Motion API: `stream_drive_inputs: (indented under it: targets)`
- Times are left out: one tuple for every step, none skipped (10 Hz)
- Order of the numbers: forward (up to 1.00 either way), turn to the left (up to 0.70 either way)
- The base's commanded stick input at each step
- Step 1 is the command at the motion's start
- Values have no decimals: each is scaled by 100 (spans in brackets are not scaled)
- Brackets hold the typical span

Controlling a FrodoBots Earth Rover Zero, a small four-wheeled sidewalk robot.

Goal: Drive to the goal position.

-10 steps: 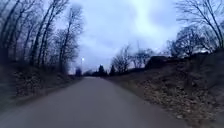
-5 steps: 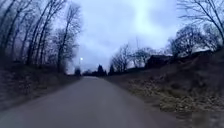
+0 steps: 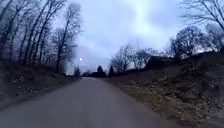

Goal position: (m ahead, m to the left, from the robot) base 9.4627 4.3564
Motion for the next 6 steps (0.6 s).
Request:
stream_drive_inputs:
  targets:
    - [100,4]
    - [100,4]
    - [100,4]
    - [100,4]
    - [100,4]
    - [100,4]
